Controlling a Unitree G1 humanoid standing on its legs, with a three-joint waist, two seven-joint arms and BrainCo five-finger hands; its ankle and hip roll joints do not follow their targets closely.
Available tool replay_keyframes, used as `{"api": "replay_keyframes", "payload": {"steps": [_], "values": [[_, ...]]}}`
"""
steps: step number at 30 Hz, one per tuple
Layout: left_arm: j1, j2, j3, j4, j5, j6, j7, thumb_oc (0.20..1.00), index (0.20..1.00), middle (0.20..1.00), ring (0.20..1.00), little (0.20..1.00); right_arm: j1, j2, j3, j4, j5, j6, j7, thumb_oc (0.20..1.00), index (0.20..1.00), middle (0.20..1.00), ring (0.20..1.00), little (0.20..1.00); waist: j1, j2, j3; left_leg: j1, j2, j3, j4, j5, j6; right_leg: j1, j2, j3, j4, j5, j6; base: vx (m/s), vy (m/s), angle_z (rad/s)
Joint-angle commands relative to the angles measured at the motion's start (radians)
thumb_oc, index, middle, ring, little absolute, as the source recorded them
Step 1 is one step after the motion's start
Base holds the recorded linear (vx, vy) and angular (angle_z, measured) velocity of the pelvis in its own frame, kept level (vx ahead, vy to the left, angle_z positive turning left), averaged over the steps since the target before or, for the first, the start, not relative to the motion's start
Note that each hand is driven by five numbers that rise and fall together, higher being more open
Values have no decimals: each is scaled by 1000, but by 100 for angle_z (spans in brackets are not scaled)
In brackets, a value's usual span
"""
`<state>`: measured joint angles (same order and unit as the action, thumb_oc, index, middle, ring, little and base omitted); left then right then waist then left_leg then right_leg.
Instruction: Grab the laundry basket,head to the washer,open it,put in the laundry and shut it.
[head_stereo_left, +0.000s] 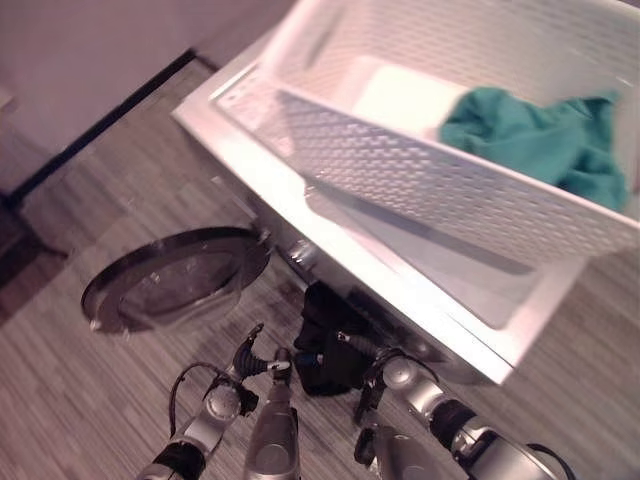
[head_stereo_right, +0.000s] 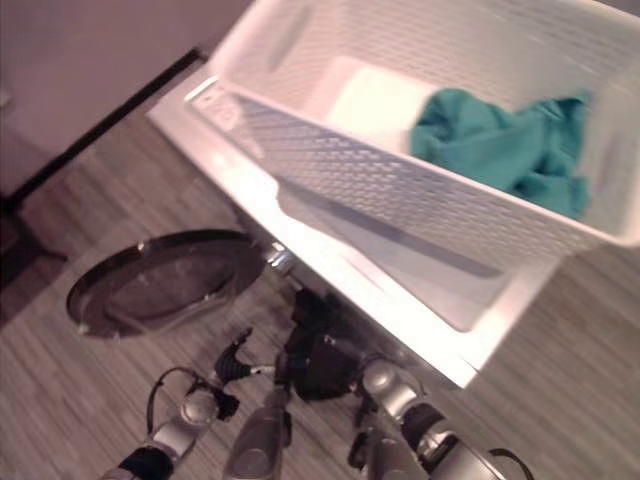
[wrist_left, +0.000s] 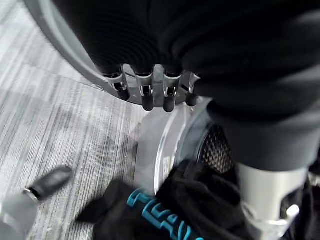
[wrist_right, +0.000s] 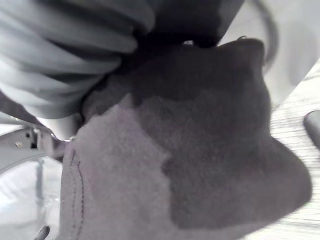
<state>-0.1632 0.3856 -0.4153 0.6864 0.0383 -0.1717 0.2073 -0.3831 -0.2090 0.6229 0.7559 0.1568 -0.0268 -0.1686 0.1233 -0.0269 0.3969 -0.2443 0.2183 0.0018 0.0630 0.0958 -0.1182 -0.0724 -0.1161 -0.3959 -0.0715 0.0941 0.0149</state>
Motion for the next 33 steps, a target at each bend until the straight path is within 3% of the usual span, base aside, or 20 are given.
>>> {"api": "replay_keyframes", "payload": {"steps": [1,3,6,7,8,9,11,14,16,19,20,26,33], "values": [[29,26,-35,-56,-16,-42,-23,1000,1000,1000,1000,1000,63,-24,-55,-92,65,-45,14,200,200,200,200,200,-31,-5,-87,15,28,-21,52,-116,-8,24,-162,52,-16,-28,137,158,670,34],[46,25,-37,-75,-15,-28,-35,1000,1000,1000,1000,1000,90,-28,-72,-169,76,-39,28,200,200,200,200,200,-36,-5,-103,11,-69,-29,111,-192,24,2,-248,75,-16,35,159,101,639,48],[41,23,-42,-69,-15,-28,-36,1000,1000,1000,1000,1000,103,-26,-85,-185,79,-41,31,200,200,200,200,200,-35,-6,-107,13,-101,-20,112,-209,42,-5,-280,75,-12,58,168,32,331,-23],[50,35,-39,-79,-15,-28,-44,1000,1000,1000,1000,1000,122,-25,-103,-210,83,-39,32,200,200,200,200,200,-41,-9,-111,22,-138,3,111,-227,77,-30,-318,82,20,91,174,53,525,-9],[57,55,-29,-85,8,-31,-38,1000,1000,1000,1000,1000,121,-15,-106,-199,91,-41,35,200,200,200,200,200,-41,4,-109,56,-141,39,94,-248,99,-65,-330,76,82,127,190,54,522,-13],[57,55,-28,-85,8,-31,-38,1000,1000,1000,1000,1000,120,-15,-106,-199,91,-42,35,200,200,200,200,200,-39,4,-107,58,-140,41,93,-249,100,-66,-329,79,85,126,191,17,348,-38],[64,83,-20,-115,32,-42,-42,1000,1000,1000,1000,1000,123,-16,-89,-205,85,-44,46,200,200,200,200,200,-28,15,-105,76,-136,76,67,-235,110,-69,-309,8,138,71,177,-62,218,-74],[72,142,-40,-150,99,-74,-53,1000,1000,1000,1000,1000,138,-24,-69,-259,114,-72,67,200,200,200,200,200,-17,13,-109,97,-149,122,31,-212,121,-60,-240,-42,257,-56,149,-63,225,-66],[63,171,-65,-167,152,-100,-57,1000,1000,1000,1000,1000,113,-9,-57,-250,136,-99,62,200,200,200,200,200,17,-6,-122,88,-148,174,21,-207,110,7,-231,-122,155,-41,170,-122,66,-52],[34,188,-90,-182,165,-116,-51,1000,1000,1000,1000,1000,90,-24,-35,-324,147,-114,65,200,200,200,200,200,16,-26,-122,81,-143,203,6,-203,113,-24,-212,-25,125,-7,176,-111,-4,-93],[19,203,-108,-205,173,-134,-46,1000,1000,1000,1000,1000,62,-34,-19,-336,160,-126,65,200,200,200,200,200,23,-46,-126,58,-138,222,16,-204,109,-16,-212,-16,66,38,190,-86,-45,-71],[-45,206,-156,-205,190,-138,-38,1000,1000,1000,1000,1000,33,-45,-5,-395,187,-144,60,200,200,200,200,200,25,-72,-130,31,-150,211,-4,-186,104,-20,-217,-31,33,69,199,-35,-25,-25],[-135,106,-152,-167,165,-99,47,1000,1000,1000,1000,1000,-45,-11,5,-459,219,-159,8,200,200,200,200,200,29,-105,-95,-4,-158,174,-11,-166,101,-36,-222,-57,29,85,203,-33,-46,17]]}}
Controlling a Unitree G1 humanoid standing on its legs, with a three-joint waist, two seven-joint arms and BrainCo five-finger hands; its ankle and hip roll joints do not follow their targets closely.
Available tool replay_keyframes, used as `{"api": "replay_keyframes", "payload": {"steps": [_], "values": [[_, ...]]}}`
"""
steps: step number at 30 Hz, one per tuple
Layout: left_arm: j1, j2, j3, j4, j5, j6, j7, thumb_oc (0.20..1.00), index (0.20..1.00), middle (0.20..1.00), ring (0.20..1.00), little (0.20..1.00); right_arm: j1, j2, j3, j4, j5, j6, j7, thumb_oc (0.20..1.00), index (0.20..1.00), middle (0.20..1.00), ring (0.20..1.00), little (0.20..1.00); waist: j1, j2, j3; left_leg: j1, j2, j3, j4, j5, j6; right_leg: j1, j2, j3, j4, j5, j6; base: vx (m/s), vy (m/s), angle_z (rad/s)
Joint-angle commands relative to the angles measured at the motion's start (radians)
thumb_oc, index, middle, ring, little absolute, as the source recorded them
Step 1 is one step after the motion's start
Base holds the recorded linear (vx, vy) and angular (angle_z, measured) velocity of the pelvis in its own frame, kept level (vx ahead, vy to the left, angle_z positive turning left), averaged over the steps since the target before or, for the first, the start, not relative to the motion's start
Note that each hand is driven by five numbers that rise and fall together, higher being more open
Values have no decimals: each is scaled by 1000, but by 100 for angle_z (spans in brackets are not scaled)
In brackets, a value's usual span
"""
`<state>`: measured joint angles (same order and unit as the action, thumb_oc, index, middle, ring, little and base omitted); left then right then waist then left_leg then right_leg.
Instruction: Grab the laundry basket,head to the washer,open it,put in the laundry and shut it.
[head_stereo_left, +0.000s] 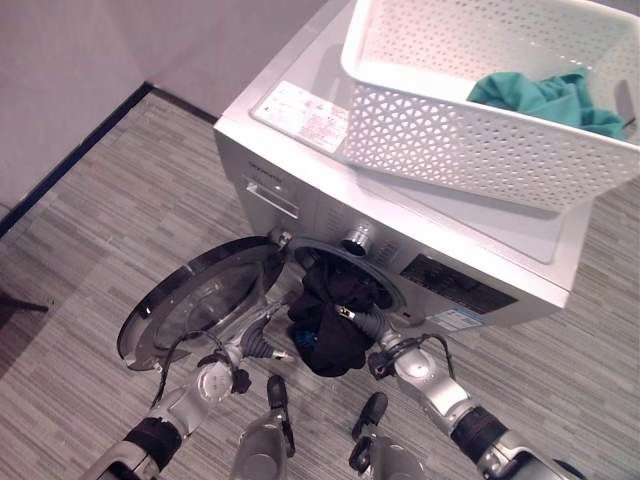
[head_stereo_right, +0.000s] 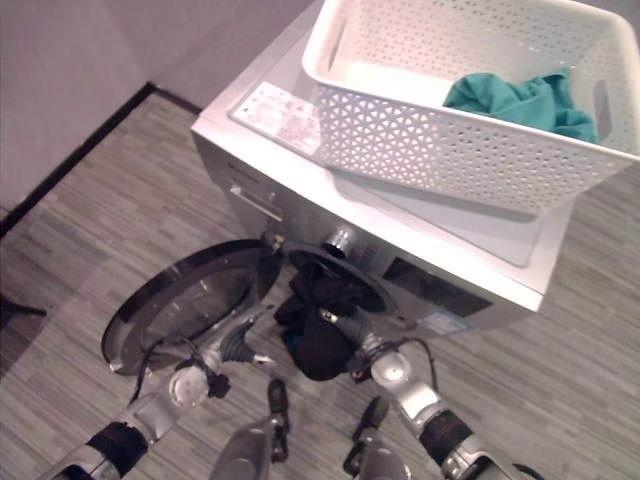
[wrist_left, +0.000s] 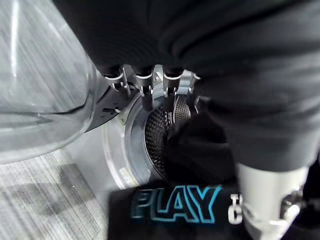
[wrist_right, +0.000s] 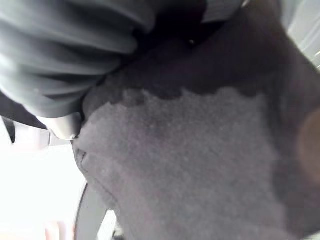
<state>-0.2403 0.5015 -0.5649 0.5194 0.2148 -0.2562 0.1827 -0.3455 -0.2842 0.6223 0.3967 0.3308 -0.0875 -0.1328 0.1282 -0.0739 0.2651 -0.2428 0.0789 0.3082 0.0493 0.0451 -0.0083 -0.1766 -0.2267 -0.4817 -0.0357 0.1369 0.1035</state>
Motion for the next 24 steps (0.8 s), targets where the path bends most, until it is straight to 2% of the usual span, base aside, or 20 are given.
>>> {"api": "replay_keyframes", "payload": {"steps": [1,7,8,13,16,24], "values": [[-62,-25,0,10,-7,-4,89,1000,1000,1000,1000,1000,-90,76,9,-104,63,-101,-31,200,200,200,200,200,28,-62,42,-6,-17,-134,1,-114,-9,68,-110,28,-8,44,114,-24,-53,20],[-92,-110,-4,118,6,48,160,1000,1000,1000,1000,1000,-140,115,24,-124,114,-113,-62,200,200,200,200,200,49,-91,68,-7,-6,-138,-15,-101,-11,64,-100,20,-11,49,111,-20,-51,8],[-97,-137,-6,142,-18,56,173,1000,1000,1000,1000,1000,-153,121,31,-136,130,-117,-69,200,200,200,200,200,54,-104,74,-5,-2,-137,-26,-94,-12,62,-95,17,-12,50,109,-18,-40,-1],[-134,-178,-20,150,-68,59,209,1000,1000,1000,1000,1000,-164,127,46,-145,169,-127,-89,200,200,200,200,200,62,-120,91,-6,4,-141,-42,-81,-16,60,-87,5,-13,49,106,-9,-40,1],[-178,-223,-38,128,-164,47,226,1000,1000,1000,1000,1000,-174,139,51,-113,212,-133,-112,200,200,200,200,200,65,-126,107,-18,7,-146,-43,-70,-22,60,-79,-9,-19,48,102,-8,-53,13],[-277,-303,-79,118,-257,50,257,1000,1000,1000,1000,1000,-166,154,52,-45,259,-135,-142,200,200,200,200,200,57,-125,139,-57,17,-151,-38,-53,-38,52,-69,-32,-24,46,99,-6,-56,14]]}}
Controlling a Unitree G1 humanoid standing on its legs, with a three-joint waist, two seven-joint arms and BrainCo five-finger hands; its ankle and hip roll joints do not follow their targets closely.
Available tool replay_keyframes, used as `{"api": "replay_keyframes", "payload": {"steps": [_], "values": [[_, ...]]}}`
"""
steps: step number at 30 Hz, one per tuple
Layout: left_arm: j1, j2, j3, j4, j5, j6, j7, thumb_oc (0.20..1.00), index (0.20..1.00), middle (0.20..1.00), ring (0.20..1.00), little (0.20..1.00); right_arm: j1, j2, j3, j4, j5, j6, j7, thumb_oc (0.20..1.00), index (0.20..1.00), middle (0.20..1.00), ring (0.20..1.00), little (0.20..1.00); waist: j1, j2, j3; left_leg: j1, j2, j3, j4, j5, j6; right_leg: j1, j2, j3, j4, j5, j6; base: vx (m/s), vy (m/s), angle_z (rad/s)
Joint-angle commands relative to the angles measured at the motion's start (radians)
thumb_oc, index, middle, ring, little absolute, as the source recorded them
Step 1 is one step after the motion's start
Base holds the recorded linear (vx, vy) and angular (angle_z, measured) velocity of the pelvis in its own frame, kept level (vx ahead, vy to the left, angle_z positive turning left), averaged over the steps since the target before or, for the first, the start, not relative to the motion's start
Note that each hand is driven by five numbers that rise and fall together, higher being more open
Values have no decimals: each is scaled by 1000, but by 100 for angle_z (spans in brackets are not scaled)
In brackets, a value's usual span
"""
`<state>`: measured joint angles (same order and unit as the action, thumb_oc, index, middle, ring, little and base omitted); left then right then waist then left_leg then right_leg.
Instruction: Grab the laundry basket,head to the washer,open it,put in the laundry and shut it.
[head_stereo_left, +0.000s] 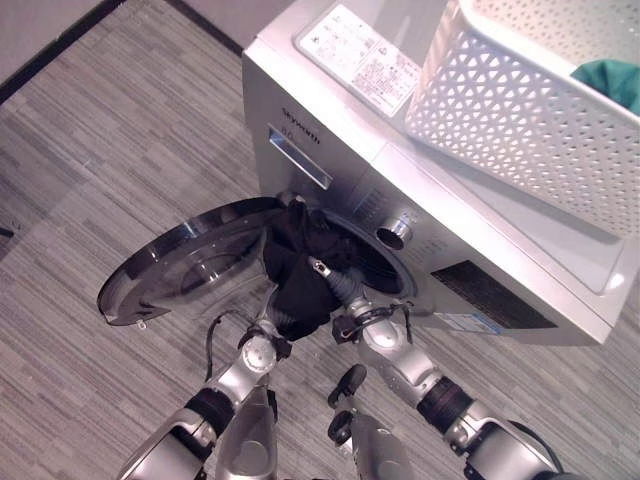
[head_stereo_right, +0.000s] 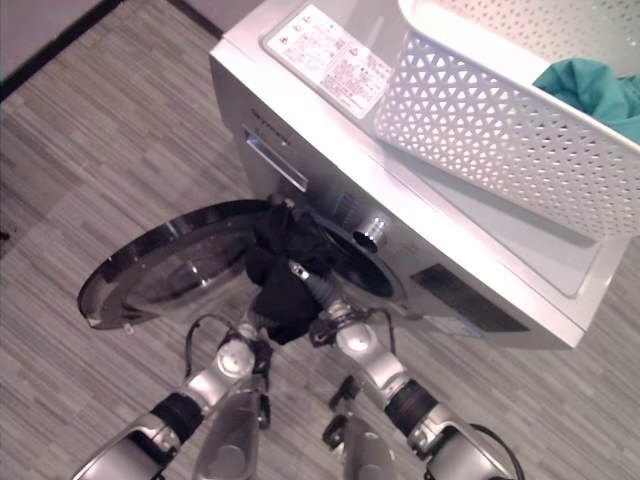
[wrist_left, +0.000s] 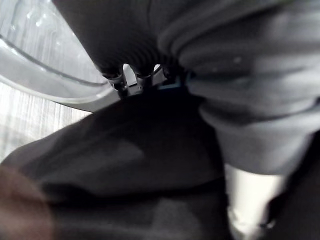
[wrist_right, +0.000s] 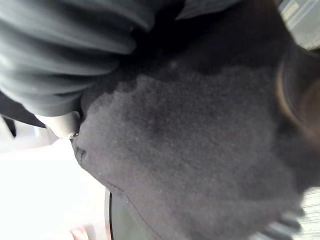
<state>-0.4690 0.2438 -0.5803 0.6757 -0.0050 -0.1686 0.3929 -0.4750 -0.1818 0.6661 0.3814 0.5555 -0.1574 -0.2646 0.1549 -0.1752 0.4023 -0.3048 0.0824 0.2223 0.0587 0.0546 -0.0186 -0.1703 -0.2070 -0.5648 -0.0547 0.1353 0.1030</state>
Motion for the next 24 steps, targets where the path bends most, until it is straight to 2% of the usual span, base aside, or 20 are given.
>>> {"api": "replay_keyframes", "payload": {"steps": [1,9,10,11,16,18,19,24], "values": [[-61,-56,-69,-37,-48,-36,49,1000,1000,1000,1000,1000,-32,56,10,-26,42,-66,-12,200,200,200,200,200,28,-24,4,3,14,-64,-48,-60,-29,44,-87,47,-5,47,99,3,-42,24],[-128,-100,-84,8,-148,-38,35,1000,1000,1000,1000,1000,-40,85,36,11,72,-54,-7,200,200,200,200,200,14,-24,29,-8,32,-47,-52,-45,-36,27,-74,38,-3,42,94,-8,-17,4],[-134,-104,-85,20,-158,-39,32,520,520,520,520,520,-44,87,40,9,74,-55,-6,200,200,200,200,200,12,-26,32,-8,34,-45,-52,-44,-37,25,-73,40,-3,42,94,-39,-14,-3],[-140,-110,-87,34,-187,-48,21,200,200,200,200,200,-55,89,44,11,75,-56,-6,200,200,200,200,200,11,-27,37,-8,38,-40,-51,-43,-37,20,-70,41,-4,43,93,-32,-6,-5],[-154,-128,-80,64,-250,-56,11,200,200,200,200,200,-90,100,58,-2,63,-63,-11,200,200,200,200,200,4,-33,61,-17,50,-25,-45,-38,-39,-1,-59,49,-3,40,86,-40,-3,-13],[-157,-137,-77,80,-266,-62,17,200,200,200,200,200,-99,107,67,-5,46,-63,-16,595,595,595,595,595,0,-36,72,-21,55,-23,-40,-38,-40,-9,-54,53,-1,36,82,-49,-17,-19],[-157,-140,-73,85,-272,-69,24,200,200,200,200,200,-104,109,78,-10,39,-65,-15,1000,1000,1000,1000,1000,-2,-39,80,-26,61,-19,-36,-35,-42,-17,-49,56,0,34,80,-38,-16,-20],[-148,-143,-61,88,-294,-82,24,200,200,200,200,200,-97,107,98,-10,-1,-60,-13,1000,1000,1000,1000,1000,-8,-46,86,-31,69,-11,-38,-30,-44,-30,-41,60,-1,31,75,-25,-19,-10]]}}
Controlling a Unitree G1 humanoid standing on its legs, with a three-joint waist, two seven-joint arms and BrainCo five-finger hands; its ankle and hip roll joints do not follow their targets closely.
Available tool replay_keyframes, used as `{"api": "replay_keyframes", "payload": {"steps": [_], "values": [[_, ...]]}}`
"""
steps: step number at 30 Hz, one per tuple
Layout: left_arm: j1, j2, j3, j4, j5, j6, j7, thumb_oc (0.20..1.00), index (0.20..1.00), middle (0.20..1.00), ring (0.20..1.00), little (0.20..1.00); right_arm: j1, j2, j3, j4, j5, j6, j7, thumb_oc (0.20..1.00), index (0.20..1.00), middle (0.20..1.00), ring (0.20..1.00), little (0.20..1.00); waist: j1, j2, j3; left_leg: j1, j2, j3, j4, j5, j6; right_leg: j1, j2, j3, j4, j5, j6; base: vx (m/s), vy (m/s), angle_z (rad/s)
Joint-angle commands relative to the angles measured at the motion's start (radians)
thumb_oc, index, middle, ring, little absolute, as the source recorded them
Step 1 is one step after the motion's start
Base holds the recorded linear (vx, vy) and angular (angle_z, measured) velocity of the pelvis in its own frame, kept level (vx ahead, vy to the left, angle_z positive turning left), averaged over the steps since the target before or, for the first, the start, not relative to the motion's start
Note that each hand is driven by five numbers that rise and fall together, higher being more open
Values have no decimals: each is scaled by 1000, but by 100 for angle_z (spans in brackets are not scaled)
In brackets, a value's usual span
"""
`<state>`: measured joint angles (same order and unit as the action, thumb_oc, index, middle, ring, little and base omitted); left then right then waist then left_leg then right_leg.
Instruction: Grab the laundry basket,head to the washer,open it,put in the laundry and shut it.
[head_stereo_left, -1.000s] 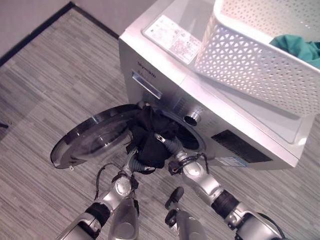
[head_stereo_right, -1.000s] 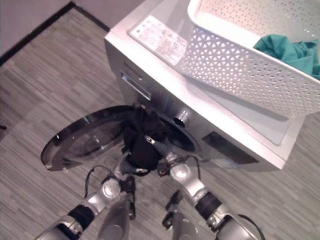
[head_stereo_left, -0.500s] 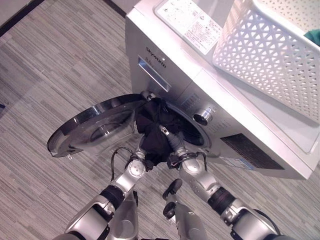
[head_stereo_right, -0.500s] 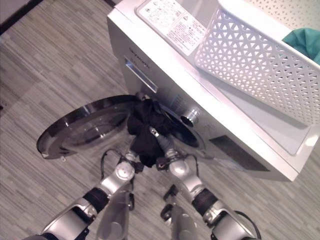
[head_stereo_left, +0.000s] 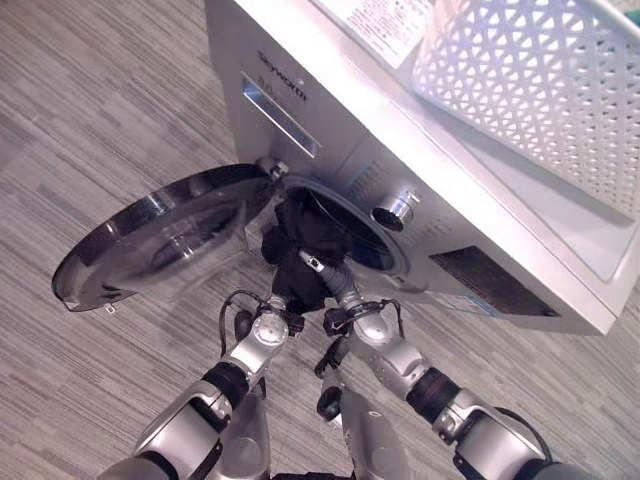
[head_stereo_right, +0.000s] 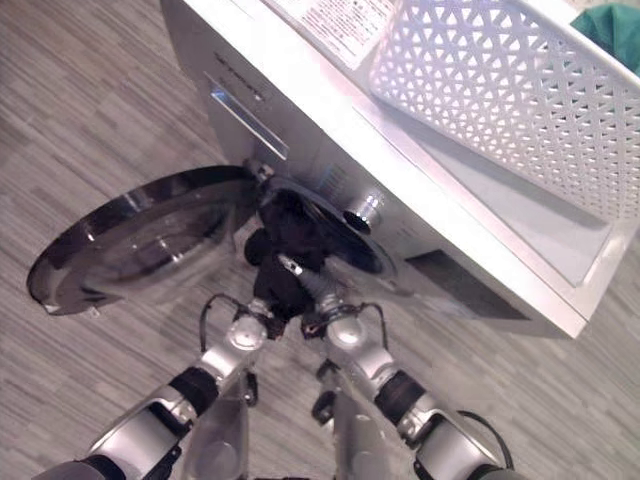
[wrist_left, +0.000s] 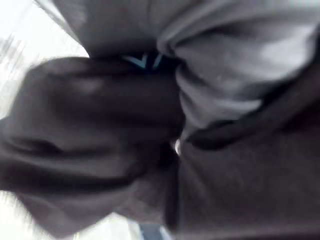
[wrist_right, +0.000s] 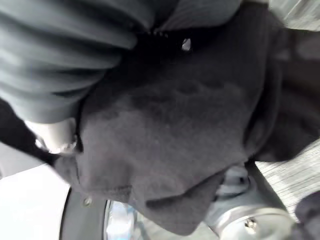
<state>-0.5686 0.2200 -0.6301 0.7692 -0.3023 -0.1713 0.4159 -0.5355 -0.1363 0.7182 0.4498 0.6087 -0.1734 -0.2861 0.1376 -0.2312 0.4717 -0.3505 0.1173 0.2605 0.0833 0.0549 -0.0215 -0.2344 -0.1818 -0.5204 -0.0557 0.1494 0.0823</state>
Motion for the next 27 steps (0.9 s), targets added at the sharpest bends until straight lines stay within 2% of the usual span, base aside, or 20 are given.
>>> {"api": "replay_keyframes", "payload": {"steps": [1,7,11,15,20,21,22,23,24,27], "values": [[-49,-118,-9,-2,3,-81,2,200,200,200,200,200,-34,62,48,-74,-59,-43,9,1000,1000,1000,1000,1000,7,8,18,14,36,-46,-63,-28,-43,33,-65,16,-1,17,95,-31,-13,-9],[-54,-113,9,4,16,-91,20,200,200,200,200,200,-14,34,69,-104,-159,-38,13,1000,1000,1000,1000,1000,-7,0,24,13,42,-41,-75,-17,-47,24,-58,17,-6,16,94,-17,-10,-8],[-77,-95,41,0,16,-111,27,200,200,200,200,200,48,-36,91,-187,-353,-36,19,1000,1000,1000,1000,1000,-39,-9,32,10,49,-38,-83,-10,-51,15,-53,15,-2,13,96,-7,-5,-2],[-80,-86,62,1,11,-118,36,200,200,200,200,200,98,-70,85,-230,-373,-45,27,1000,1000,1000,1000,1000,-57,-18,37,6,53,-29,-78,-10,-53,9,-50,19,-1,16,99,-9,-3,-2],[-109,-69,107,46,26,-120,59,200,200,200,200,200,193,-162,74,-301,-494,-46,27,1000,1000,1000,1000,1000,-104,-43,43,4,64,-15,-70,-13,-57,-1,-41,33,-2,17,103,-17,4,-3],[-121,-61,123,63,32,-122,72,200,200,200,200,200,231,-213,57,-327,-585,-47,-1,1000,1000,1000,1000,1000,-125,-54,47,2,68,-10,-63,-15,-58,-6,-37,40,1,16,104,-19,13,-6],[-121,-63,124,65,32,-122,72,200,200,200,200,200,234,-215,57,-329,-587,-45,-2,1000,1000,1000,1000,1000,-126,-53,46,1,68,-10,-62,-16,-58,-7,-37,40,1,16,104,-10,9,-7],[-124,-48,144,73,37,-130,93,200,200,200,200,200,284,-277,38,-342,-723,-51,-53,1000,1000,1000,1000,1000,-146,-60,48,-6,71,-6,-53,-19,-59,-15,-35,44,5,14,106,-3,6,-13],[-123,-50,144,73,37,-130,93,200,200,200,200,200,286,-279,38,-344,-725,-51,-55,1000,1000,1000,1000,1000,-146,-58,48,-7,72,-7,-52,-20,-59,-15,-35,43,6,14,106,-1,3,-16],[-103,-36,154,54,40,-152,124,200,200,200,200,200,394,-355,-17,-331,-879,-51,-139,1000,1000,1000,1000,1000,-177,-56,48,-33,75,-7,-39,-20,-60,-36,-33,41,14,11,109,-9,10,-12]]}}
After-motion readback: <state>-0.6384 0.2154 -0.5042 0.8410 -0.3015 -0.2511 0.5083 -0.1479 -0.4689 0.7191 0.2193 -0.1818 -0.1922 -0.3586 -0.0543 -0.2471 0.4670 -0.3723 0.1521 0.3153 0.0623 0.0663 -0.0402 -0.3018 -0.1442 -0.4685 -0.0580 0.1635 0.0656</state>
